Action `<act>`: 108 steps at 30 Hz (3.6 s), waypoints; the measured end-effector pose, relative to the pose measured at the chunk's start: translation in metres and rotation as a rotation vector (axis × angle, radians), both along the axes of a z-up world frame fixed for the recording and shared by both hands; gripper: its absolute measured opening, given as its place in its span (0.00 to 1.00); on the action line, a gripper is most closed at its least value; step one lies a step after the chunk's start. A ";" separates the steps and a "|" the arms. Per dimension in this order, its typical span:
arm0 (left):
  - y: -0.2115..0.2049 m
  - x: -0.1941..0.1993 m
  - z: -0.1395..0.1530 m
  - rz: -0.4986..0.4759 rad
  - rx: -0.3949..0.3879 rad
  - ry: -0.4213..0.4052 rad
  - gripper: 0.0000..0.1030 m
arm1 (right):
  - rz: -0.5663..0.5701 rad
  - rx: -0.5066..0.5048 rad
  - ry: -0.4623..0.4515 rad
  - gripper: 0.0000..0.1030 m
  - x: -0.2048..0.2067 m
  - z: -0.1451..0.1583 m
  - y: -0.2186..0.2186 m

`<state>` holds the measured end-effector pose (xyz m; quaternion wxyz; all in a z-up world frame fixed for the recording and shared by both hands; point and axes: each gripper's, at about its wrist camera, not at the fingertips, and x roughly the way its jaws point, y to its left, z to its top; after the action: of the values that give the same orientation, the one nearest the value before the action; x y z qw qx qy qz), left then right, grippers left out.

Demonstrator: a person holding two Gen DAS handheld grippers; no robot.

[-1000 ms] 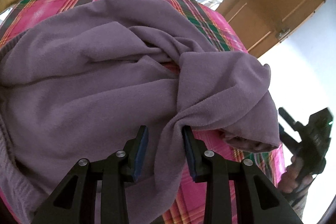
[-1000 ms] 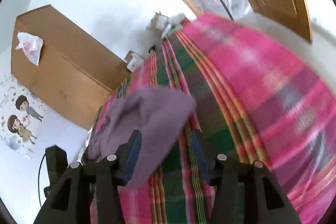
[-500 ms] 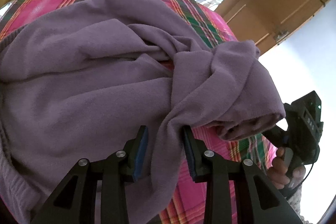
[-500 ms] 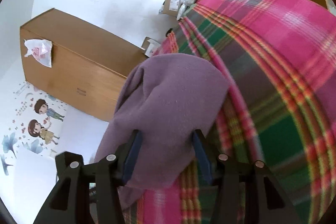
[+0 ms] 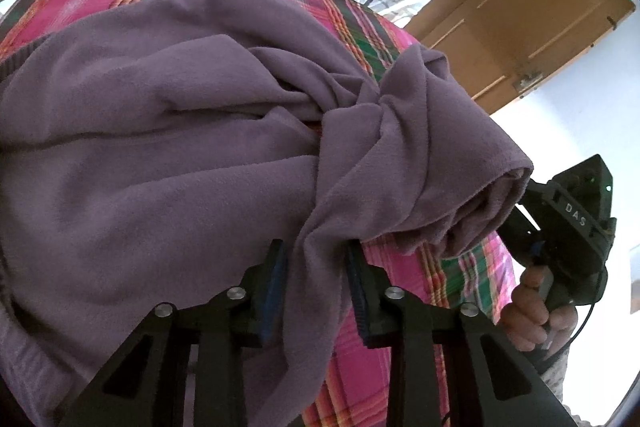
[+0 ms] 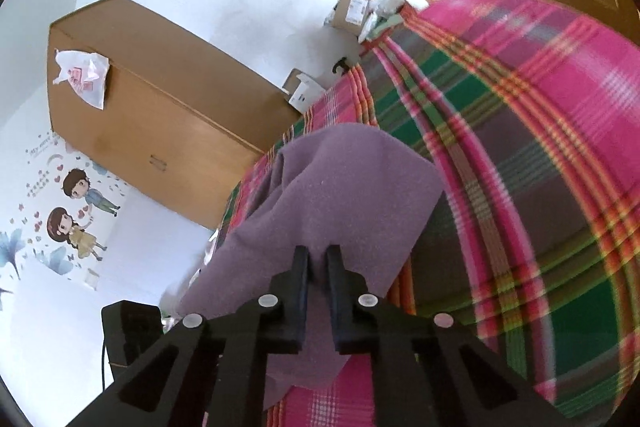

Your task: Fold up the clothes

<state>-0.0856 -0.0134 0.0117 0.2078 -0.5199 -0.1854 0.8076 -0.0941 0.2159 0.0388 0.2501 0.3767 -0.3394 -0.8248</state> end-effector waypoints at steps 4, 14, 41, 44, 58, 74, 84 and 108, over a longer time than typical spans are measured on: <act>0.002 0.001 0.003 -0.001 0.011 0.008 0.27 | -0.056 0.026 0.055 0.07 0.010 0.018 0.018; 0.014 0.007 0.010 -0.036 0.043 0.029 0.22 | -0.194 0.151 0.154 0.06 0.028 0.057 0.056; 0.005 0.019 0.024 -0.012 0.118 0.065 0.17 | 0.032 0.360 0.282 0.06 0.034 0.065 -0.011; 0.003 0.022 0.023 -0.013 0.128 0.057 0.17 | 0.094 0.338 0.257 0.06 0.033 0.049 -0.033; 0.010 0.015 0.022 -0.003 0.162 0.025 0.17 | 0.166 0.322 0.211 0.08 0.041 0.019 -0.066; 0.020 0.016 0.032 -0.022 0.189 0.019 0.22 | -0.103 0.213 0.199 0.42 0.082 0.044 0.037; 0.041 0.014 0.027 -0.054 0.190 -0.033 0.34 | -0.159 -0.190 -0.130 0.51 0.060 -0.033 0.094; 0.095 0.012 0.033 -0.179 0.263 -0.023 0.34 | -0.110 0.009 0.031 0.06 0.053 0.009 0.074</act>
<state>-0.0740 0.0817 0.0450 0.3430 -0.5118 -0.2448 0.7487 -0.0407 0.2903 0.0481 0.2080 0.3457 -0.3519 -0.8446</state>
